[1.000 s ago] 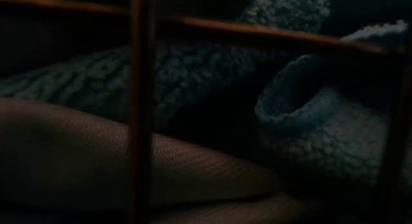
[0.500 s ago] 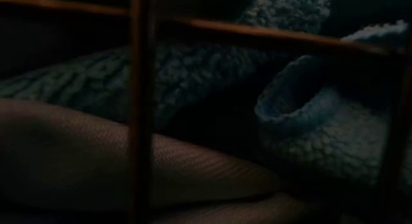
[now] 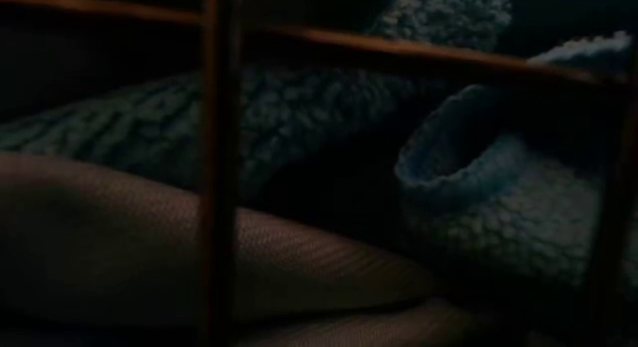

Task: Sort microfiber towel by color & place in baskets
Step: Return to Home Position

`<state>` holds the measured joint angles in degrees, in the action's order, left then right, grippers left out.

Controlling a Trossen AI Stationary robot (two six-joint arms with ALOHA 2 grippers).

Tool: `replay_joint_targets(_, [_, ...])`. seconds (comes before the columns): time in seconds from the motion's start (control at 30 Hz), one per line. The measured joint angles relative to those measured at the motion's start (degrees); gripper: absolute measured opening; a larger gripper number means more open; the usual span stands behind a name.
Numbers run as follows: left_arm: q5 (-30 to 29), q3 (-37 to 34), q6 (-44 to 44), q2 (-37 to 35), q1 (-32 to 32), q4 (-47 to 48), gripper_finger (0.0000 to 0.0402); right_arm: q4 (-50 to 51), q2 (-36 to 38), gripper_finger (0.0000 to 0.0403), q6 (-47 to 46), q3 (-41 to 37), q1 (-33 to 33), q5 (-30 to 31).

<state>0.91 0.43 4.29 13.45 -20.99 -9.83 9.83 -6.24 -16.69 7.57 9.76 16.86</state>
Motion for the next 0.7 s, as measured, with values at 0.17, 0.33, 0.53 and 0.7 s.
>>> replay_joint_targets(0.17, [-0.04,0.0,0.0,0.0,0.0,-0.06,0.0056,3.32,0.0,0.0182,0.12,-0.01,0.02,-1.82])
replay_joint_targets(0.33, [-0.07,0.0,0.0,0.0,0.0,-0.08,0.0056,4.13,0.0,0.0181,1.69,-0.02,0.0,-4.96])
replay_joint_targets(0.53, [-0.53,0.0,0.01,-0.46,0.84,-0.03,0.0056,4.7,0.0,0.0134,3.61,-0.02,0.02,-6.01])
replay_joint_targets(0.7, [-0.85,0.0,0.0,-2.98,3.26,0.03,0.0056,7.61,0.0,0.0059,4.67,-0.03,0.0,-6.0])
